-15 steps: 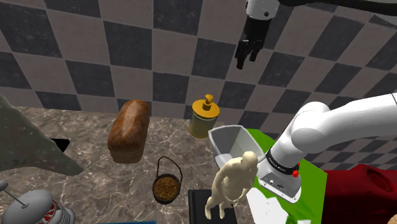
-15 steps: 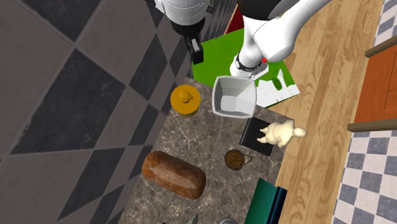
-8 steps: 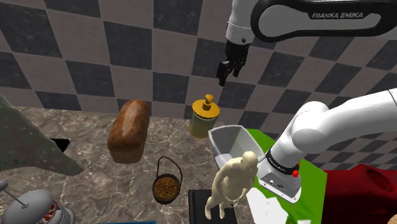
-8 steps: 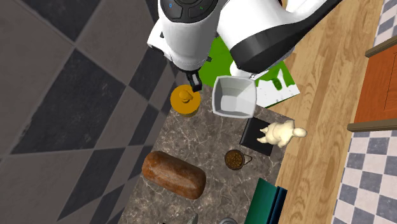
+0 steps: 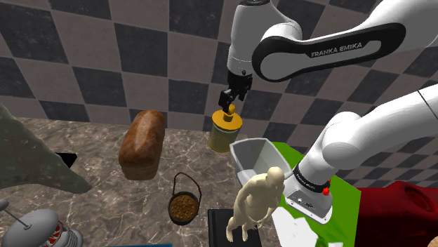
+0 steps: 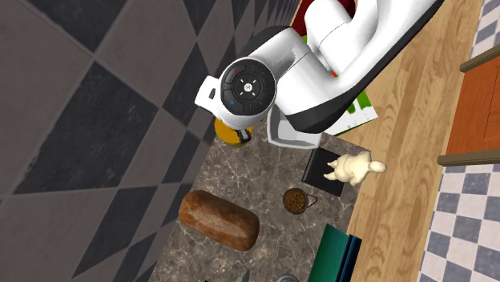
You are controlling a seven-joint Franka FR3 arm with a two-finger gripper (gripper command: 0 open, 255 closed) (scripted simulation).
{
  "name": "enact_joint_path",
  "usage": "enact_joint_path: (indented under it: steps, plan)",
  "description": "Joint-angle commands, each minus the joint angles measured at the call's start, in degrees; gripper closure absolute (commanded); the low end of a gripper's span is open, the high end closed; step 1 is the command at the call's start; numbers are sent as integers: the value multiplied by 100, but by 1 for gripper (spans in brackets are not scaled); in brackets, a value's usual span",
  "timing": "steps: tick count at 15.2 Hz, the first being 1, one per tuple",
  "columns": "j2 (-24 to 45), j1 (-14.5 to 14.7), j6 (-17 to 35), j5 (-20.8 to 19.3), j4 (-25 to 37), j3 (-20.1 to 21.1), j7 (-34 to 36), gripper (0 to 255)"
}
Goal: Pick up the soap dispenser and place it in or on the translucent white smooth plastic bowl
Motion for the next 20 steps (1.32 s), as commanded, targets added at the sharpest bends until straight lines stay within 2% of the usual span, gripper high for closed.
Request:
enact_joint_path:
  steps: [1,6,14,15,20]
  plan:
    - [82,-7,196,-20,-106,41,60,0]
    - [256,-66,679,-94,-417,50,107,0]
    - [255,-66,678,-94,-417,49,107,0]
    - [255,-66,678,-94,-417,49,107,255]
    - [253,-65,675,-93,-417,49,106,255]
